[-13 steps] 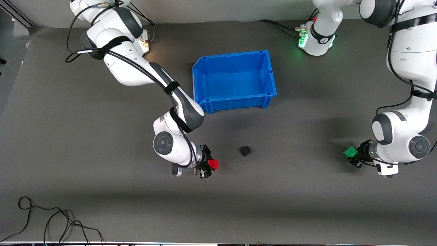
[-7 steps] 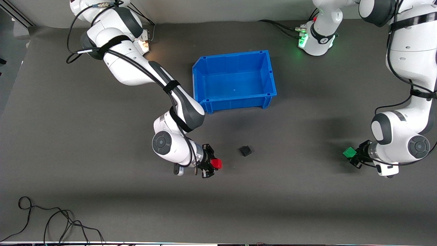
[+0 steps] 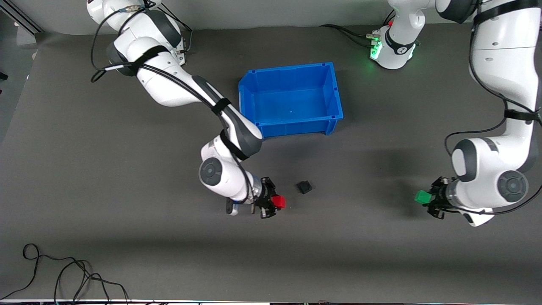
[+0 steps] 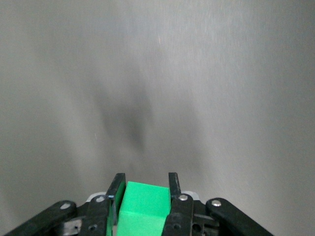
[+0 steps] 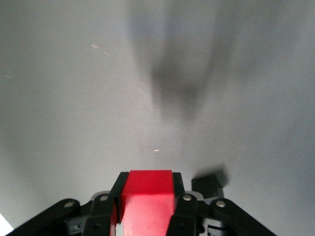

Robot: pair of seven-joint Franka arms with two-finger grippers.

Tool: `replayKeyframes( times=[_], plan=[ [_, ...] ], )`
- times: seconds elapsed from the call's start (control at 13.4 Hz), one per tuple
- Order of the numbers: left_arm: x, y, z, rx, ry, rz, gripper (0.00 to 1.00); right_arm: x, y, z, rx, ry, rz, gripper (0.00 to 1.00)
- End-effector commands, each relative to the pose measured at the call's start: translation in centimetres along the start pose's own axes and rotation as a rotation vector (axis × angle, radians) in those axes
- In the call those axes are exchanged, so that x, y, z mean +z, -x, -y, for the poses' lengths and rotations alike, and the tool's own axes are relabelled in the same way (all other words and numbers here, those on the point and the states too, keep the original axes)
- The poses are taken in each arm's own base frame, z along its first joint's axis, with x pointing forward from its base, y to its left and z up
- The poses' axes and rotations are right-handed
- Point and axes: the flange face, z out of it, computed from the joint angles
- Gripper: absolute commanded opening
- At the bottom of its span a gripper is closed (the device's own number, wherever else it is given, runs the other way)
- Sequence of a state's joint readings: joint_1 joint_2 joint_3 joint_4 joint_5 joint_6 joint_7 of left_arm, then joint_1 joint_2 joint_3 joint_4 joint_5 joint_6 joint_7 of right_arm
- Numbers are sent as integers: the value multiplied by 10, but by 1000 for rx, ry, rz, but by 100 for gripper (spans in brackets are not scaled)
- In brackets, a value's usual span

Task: Attach green and red cubes to black cube
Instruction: 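Set the red cube beside the black cube while the left gripper carries green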

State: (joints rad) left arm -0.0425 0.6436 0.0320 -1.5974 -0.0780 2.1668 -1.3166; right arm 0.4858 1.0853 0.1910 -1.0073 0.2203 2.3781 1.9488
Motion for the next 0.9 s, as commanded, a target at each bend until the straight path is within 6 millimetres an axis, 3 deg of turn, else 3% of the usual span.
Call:
replayKeyframes(
  times=[0.0, 0.15, 0.52, 0.82],
  plan=[
    [1, 44, -7, -119, -20, 7, 0, 29, 16, -16, -14, -8, 16, 18],
    [8, 82, -12, -183, -25, 19, 0, 46, 23, -27, -30, -15, 16, 18],
    [21, 167, -14, -313, -52, 85, 0, 64, 22, -39, -42, 5, 0, 18],
    [40, 205, -11, -411, -79, 91, 0, 71, 25, -42, -46, -17, 13, 18]
  ],
)
